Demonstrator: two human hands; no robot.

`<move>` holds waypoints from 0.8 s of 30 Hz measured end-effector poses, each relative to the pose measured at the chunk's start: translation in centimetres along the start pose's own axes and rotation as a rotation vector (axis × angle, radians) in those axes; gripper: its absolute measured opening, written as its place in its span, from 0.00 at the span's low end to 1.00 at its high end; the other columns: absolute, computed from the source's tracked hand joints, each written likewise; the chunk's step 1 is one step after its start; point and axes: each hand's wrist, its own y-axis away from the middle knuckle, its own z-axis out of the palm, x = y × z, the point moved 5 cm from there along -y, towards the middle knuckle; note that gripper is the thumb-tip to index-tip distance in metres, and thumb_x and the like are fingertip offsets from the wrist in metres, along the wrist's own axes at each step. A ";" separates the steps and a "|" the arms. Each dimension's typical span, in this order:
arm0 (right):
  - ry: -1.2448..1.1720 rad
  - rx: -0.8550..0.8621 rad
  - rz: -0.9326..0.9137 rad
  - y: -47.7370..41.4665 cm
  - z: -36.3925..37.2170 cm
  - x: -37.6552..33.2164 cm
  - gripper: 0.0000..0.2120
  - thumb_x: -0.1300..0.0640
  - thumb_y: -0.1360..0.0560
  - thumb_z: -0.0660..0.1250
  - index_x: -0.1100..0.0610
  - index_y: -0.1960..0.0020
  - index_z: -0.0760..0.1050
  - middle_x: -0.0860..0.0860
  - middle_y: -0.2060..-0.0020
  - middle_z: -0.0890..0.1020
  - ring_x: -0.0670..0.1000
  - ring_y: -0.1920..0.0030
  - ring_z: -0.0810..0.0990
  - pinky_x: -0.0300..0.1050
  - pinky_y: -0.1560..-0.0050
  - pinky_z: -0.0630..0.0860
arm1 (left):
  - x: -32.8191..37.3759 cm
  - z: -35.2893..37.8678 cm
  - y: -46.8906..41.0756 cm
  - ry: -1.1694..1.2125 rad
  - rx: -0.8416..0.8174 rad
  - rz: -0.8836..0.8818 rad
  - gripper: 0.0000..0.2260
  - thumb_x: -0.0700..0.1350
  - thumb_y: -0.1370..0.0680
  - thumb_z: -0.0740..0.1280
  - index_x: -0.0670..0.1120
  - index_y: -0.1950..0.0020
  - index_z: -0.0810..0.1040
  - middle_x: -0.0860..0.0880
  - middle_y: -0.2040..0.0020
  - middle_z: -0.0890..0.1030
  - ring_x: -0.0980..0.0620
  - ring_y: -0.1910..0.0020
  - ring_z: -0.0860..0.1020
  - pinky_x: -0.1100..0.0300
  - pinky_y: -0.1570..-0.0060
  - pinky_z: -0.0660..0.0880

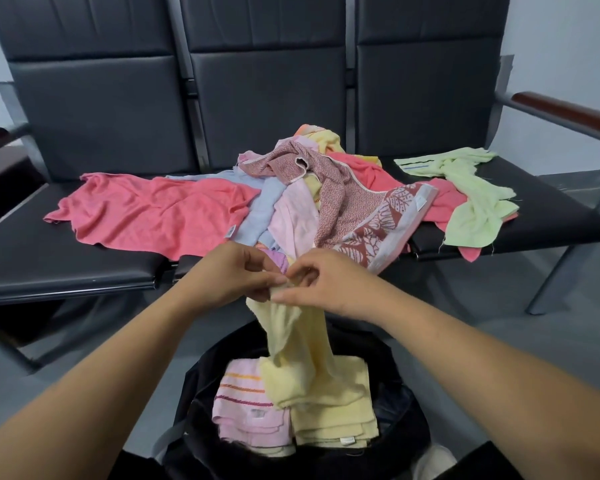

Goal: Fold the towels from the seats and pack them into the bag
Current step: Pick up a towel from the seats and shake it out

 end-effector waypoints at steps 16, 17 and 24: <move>0.011 0.022 -0.059 -1.1 0.0 1.6 0.06 0.56 0.21 0.68 0.54 0.56 0.76 0.47 0.64 0.79 0.47 0.64 0.77 0.44 0.57 0.76 | -0.8 -2.0 -0.6 -0.020 0.047 -0.022 0.07 0.40 0.27 0.77 0.40 0.52 0.83 0.44 0.60 0.87 0.48 0.58 0.86 0.61 0.52 0.82; -0.024 0.048 -0.063 -1.3 -0.4 1.7 0.06 0.57 0.21 0.67 0.52 0.56 0.74 0.49 0.64 0.79 0.51 0.61 0.79 0.49 0.55 0.79 | -0.9 -2.4 -0.6 -0.176 0.043 -0.013 0.07 0.42 0.28 0.78 0.43 0.53 0.83 0.47 0.61 0.86 0.52 0.60 0.85 0.62 0.53 0.81; -0.137 0.247 -0.023 -1.2 -3.4 2.4 0.05 0.60 0.21 0.70 0.53 0.55 0.78 0.52 0.65 0.82 0.50 0.63 0.81 0.59 0.50 0.81 | -3.5 -3.5 0.1 -0.677 -0.122 -0.165 0.12 0.58 0.25 0.74 0.56 0.64 0.76 0.56 0.67 0.78 0.57 0.67 0.75 0.58 0.63 0.70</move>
